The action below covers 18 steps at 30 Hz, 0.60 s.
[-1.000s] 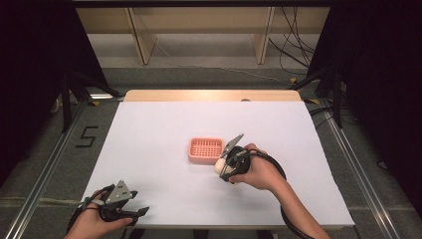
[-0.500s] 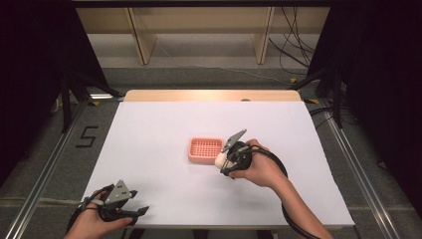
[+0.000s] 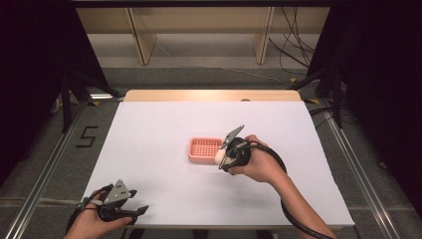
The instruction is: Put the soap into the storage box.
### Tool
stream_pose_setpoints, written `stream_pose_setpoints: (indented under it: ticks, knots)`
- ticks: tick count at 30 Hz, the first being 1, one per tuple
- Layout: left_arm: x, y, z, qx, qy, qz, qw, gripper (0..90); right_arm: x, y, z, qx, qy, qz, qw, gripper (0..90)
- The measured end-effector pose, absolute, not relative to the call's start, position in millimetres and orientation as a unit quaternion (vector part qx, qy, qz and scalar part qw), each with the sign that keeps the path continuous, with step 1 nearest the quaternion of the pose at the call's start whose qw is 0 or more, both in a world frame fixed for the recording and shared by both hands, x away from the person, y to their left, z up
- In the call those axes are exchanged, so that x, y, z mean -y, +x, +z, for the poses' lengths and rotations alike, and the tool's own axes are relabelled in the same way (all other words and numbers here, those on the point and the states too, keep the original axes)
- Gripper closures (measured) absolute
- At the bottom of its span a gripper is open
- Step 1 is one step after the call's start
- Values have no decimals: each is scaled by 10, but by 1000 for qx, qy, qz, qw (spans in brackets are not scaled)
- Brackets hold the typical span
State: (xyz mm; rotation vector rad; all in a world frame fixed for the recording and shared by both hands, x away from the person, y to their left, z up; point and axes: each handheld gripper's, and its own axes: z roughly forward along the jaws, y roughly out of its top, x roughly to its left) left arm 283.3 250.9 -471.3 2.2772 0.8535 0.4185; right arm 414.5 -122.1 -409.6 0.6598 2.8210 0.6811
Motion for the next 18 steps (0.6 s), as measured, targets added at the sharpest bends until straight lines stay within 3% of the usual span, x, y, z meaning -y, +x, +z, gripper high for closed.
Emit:
stream_pose_setpoints:
  ticks: [18]
  knots:
    - [-2559,2821,-4689,-320,877,164,319,334,1165,4282,-3989,-947,211,221,99,506]
